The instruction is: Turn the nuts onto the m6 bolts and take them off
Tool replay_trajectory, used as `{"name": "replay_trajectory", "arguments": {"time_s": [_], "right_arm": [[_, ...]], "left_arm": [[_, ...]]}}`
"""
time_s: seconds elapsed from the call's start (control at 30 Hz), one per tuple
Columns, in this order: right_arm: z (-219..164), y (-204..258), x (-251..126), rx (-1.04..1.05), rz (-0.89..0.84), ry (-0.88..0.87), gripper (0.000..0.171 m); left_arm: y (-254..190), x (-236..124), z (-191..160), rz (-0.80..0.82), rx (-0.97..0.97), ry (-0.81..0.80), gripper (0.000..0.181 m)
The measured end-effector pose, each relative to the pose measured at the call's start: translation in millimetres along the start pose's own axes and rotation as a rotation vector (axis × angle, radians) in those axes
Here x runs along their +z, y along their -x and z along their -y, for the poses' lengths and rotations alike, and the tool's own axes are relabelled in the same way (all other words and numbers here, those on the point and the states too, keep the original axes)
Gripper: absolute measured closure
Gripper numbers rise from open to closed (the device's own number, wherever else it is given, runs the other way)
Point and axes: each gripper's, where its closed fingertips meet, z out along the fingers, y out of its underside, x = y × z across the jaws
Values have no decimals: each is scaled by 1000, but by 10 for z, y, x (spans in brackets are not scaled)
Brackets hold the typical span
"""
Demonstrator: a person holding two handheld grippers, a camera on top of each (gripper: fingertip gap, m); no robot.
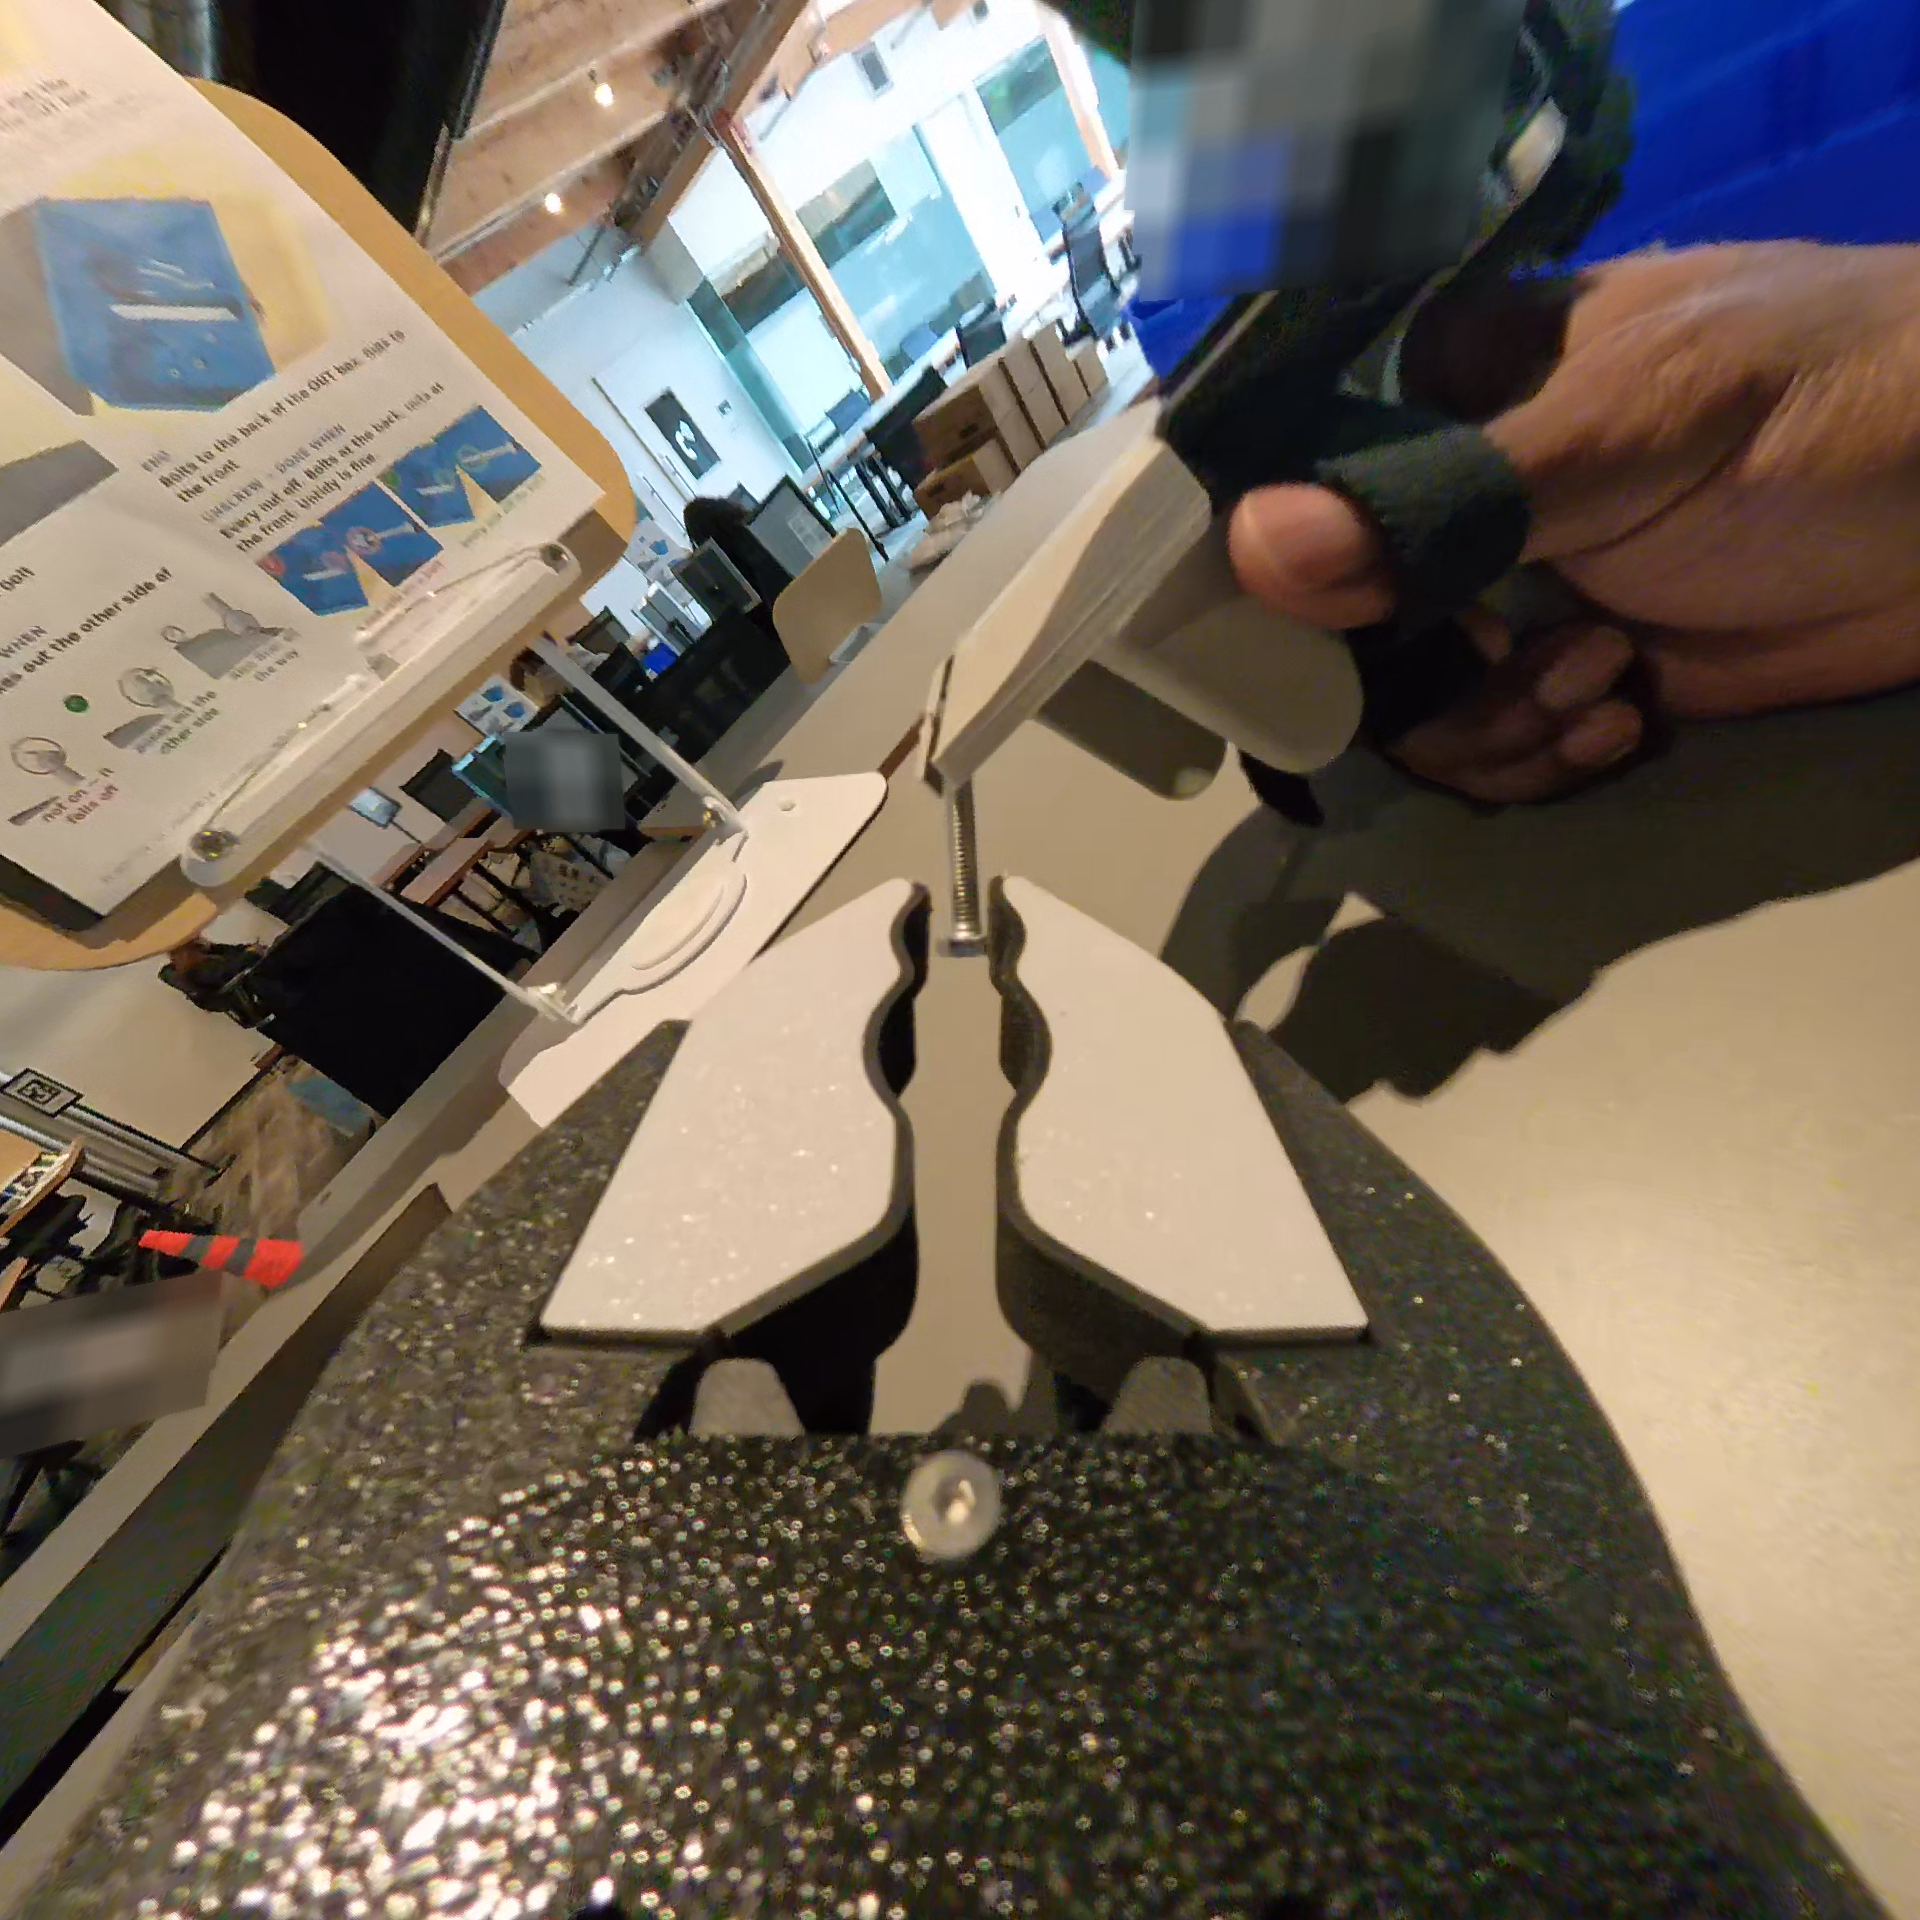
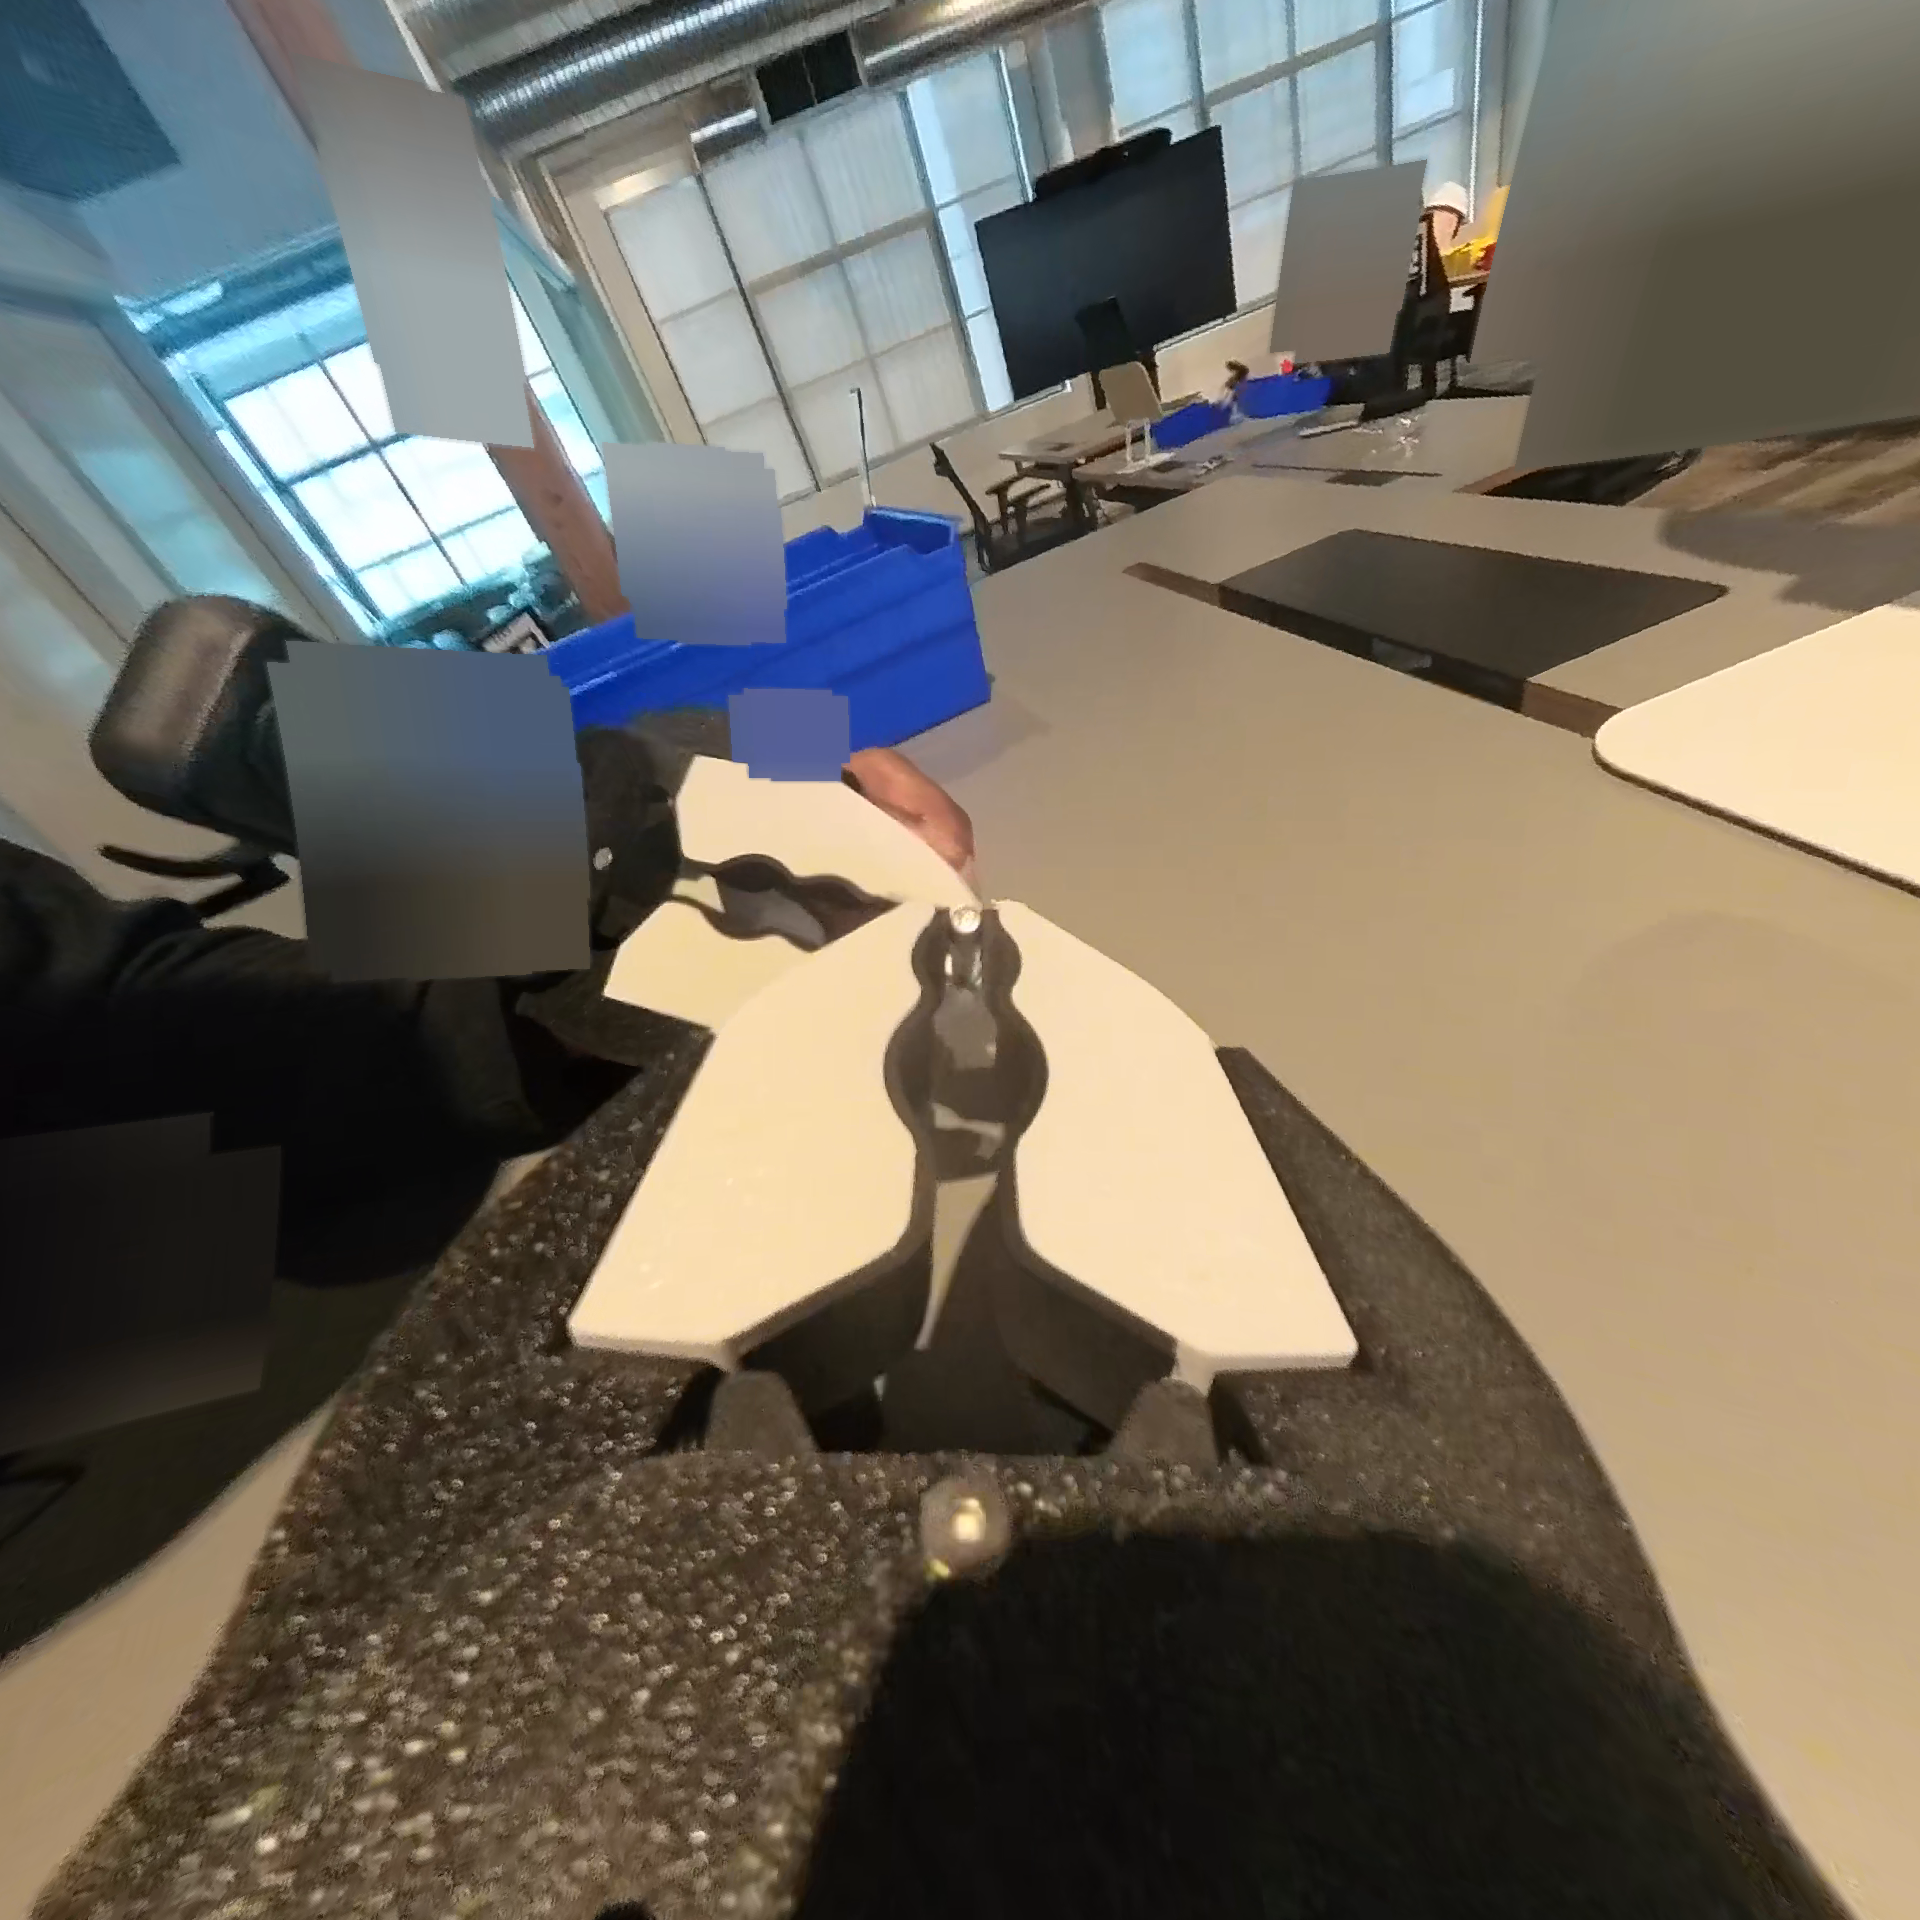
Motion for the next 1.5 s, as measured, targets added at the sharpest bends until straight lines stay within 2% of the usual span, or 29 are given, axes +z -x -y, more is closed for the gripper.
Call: {"name": "replay_trajectory", "arguments": {"time_s": [0.13, 0.23, 0.37, 0.53, 0.87, 1.1, 1.5], "right_arm": [[130, 0, -72, 111, 48, -108, 165], [231, 29, -136, 191, 118, -196, 165], [300, 136, -170, 259, 234, -262, 166], [251, 244, -106, 219, 263, -217, 165], [138, 171, -36, 36, 67, -102, 165], [34, 188, 42, -80, -3, -4, 165], [-20, 175, 80, -218, -106, 68, 165]], "left_arm": [[30, -43, 147, -10, -89, -97, 156], [45, -67, 231, -19, -145, -154, 151], [18, -134, 384, -68, -217, -262, 158], [47, -185, 468, -77, -270, -327, 156], [37, -50, 165, 56, 49, -38, 165], [1, -22, 96, 66, 105, 32, 174], [10, 1, -34, 68, 125, 126, 174]]}}
